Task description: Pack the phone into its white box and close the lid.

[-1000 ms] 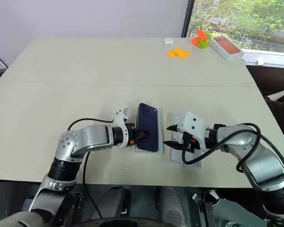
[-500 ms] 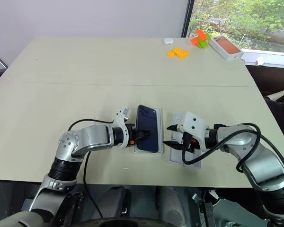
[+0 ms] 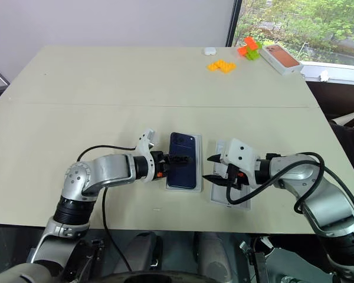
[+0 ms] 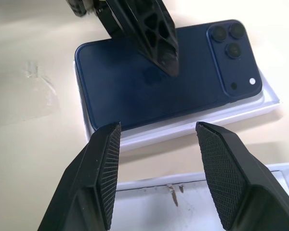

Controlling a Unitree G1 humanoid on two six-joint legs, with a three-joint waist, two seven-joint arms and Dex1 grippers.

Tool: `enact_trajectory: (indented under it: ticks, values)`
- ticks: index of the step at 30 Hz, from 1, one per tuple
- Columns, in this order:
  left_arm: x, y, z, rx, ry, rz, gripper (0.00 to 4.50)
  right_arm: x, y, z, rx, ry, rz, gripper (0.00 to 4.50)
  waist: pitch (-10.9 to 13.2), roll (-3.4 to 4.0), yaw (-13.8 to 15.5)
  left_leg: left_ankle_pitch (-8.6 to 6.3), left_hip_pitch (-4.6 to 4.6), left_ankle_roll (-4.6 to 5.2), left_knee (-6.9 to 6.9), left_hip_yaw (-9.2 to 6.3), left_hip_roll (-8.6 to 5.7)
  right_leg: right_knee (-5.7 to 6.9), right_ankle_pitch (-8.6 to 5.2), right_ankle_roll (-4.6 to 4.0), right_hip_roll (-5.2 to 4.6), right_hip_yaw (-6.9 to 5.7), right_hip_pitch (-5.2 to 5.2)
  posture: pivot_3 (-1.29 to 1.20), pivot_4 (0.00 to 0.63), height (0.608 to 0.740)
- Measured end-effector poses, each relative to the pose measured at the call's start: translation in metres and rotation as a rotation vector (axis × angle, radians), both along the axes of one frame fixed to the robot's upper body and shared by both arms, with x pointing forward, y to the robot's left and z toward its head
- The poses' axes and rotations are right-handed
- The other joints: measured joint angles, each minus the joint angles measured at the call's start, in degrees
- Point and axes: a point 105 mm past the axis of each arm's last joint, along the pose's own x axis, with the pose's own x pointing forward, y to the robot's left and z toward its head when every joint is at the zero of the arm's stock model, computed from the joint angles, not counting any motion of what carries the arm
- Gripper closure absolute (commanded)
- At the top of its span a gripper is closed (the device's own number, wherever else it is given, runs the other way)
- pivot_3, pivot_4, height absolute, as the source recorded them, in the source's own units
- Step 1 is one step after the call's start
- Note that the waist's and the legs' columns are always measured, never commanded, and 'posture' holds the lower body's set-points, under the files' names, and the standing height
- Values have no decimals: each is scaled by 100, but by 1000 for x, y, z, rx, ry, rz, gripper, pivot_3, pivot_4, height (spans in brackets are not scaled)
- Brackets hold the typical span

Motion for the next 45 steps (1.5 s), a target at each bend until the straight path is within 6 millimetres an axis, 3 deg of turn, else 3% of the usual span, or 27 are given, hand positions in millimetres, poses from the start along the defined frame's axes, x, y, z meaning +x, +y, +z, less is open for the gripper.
enact_trajectory:
  ticks: [11,19,25,31,33,35,39,40,45]
  values:
    - [-6,12,12,27,-106,-41,1278,3,1,1,2,-11,7,1898,0,-1,-7,9,-1,-16,-1,0,1,-3,0,0,0,0,0,0,150,740]
    - [-11,45,13,65,-156,-27,1278,3,2,-1,2,1,19,1898,2,-2,-6,-5,-1,8,-3,1,4,-3,-11,-18,-1,0,-2,0,150,740]
    - [-12,59,17,73,-184,-25,1278,6,3,-1,4,0,27,1898,2,-2,-10,-5,-4,10,-4,1,5,-5,-12,-17,-2,0,-5,0,150,740]
    - [3,90,33,128,-286,73,1278,8,3,-1,11,1,16,1898,3,-1,-8,-6,-6,10,-5,5,23,-6,-12,-19,3,-1,-9,0,150,740]
    - [13,105,31,233,-372,123,1278,13,6,3,31,-24,10,1898,3,0,-20,-6,-3,10,-6,12,5,-7,-13,-20,7,0,-9,0,150,740]
    - [21,121,23,339,-439,174,1215,16,7,5,36,-40,-2,2426,3,1,-19,-6,-3,10,-10,12,3,-9,-13,-20,8,0,-9,0,150,740]
    - [25,117,14,312,-488,194,1215,23,3,5,28,-48,-34,4233,5,-3,3,-10,-16,18,-9,7,12,-23,-12,-19,1,-1,-10,0,150,740]
    - [27,118,14,320,-515,196,1215,24,4,6,29,-53,-33,4431,5,-4,-4,-12,-17,21,-9,8,19,-28,-12,-19,2,-1,-9,0,150,740]
    - [35,117,11,427,-624,172,1215,44,7,6,18,-102,-99,4431,6,-2,-25,-16,-17,28,-10,16,25,-40,-11,-18,6,0,-9,0,150,740]
